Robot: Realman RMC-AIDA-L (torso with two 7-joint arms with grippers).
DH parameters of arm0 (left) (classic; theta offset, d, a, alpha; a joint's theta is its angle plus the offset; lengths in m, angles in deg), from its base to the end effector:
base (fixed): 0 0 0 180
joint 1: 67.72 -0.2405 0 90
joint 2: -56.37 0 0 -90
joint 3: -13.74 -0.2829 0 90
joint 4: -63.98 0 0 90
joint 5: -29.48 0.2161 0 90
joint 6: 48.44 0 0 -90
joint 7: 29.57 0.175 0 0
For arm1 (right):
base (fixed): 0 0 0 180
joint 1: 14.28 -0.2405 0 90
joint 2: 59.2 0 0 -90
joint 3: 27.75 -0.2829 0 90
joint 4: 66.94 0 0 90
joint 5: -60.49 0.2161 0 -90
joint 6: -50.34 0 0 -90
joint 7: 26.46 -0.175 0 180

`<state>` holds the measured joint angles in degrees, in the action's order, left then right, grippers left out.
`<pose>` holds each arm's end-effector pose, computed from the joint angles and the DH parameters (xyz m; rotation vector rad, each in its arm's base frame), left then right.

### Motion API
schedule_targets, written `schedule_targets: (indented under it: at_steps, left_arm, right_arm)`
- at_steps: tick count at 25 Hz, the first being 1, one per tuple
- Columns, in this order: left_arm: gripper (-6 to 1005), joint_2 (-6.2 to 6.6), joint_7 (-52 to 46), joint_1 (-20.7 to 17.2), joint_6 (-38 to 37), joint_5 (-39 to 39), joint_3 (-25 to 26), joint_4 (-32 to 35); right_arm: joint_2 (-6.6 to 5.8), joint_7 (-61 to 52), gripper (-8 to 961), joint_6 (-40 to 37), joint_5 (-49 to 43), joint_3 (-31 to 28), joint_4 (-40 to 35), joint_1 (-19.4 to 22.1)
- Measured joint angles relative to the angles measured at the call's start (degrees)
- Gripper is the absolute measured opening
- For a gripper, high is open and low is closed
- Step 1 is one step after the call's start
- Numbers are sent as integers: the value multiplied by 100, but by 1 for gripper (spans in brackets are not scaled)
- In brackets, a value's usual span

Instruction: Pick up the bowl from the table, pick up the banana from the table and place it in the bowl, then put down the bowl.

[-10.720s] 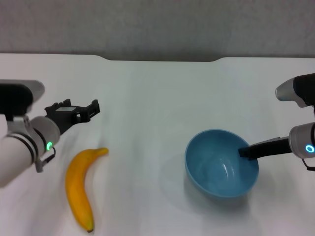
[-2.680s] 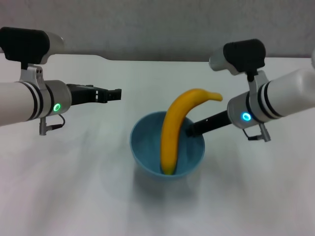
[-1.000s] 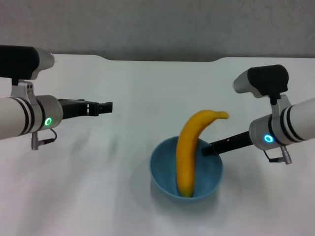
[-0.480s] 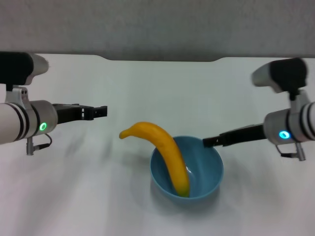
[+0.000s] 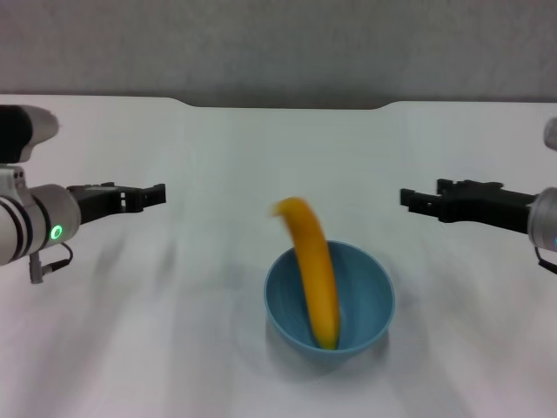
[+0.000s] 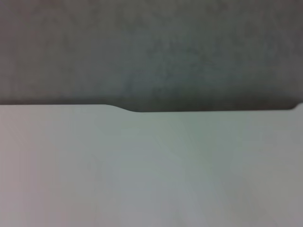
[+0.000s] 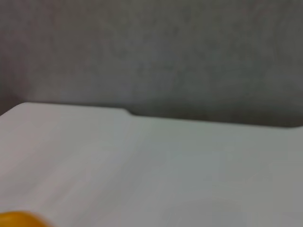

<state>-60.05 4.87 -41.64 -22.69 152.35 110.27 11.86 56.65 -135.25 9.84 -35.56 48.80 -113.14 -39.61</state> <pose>-0.3043 0.4553 -0.0313 -1.9173 -1.1295 -0.2965 0.3001 0.4334 -0.0399 -2.1823 1.0072 0.4216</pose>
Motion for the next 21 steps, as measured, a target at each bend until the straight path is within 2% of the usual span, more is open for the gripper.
schedule_targets:
  at_steps: [2,3,4,7,10,13,14,17,21]
  left_arm:
    - [907,-1,59,-24,-41,-114,-1,24]
    - [907,-1,175,-37,-78,-255,-2,72]
    - [907,-2,333,-43,-114,-437,-2,138]
    - [907,-3,776,-53,-171,-897,3,276]
    - [907,-3,1443,-64,-189,-1598,60,501]
    - [907,18,2320,-69,-134,-2499,176,814]
    - [907,18,2320,-69,-134,-2499,176,814]
    - [907,7,3179,-125,-68,-3106,246,933]
    - [907,-44,4877,-285,5,-4323,151,1113]
  right_arm:
    - [3,336,769,145,255,0,131,7]
    - [9,1048,767,482,914,0,471,10]
    - [9,1048,766,482,914,0,471,10]
    - [7,2218,764,878,2081,-4,1005,7]
    - [3,3366,762,900,3215,-62,1370,23]
    - [26,5339,760,442,5183,-92,1823,161]
    - [23,5903,760,136,5826,-93,2044,183]
    - [12,7355,759,-924,7528,-77,2884,194]
    - [18,7993,759,-1595,8422,-33,3486,142]
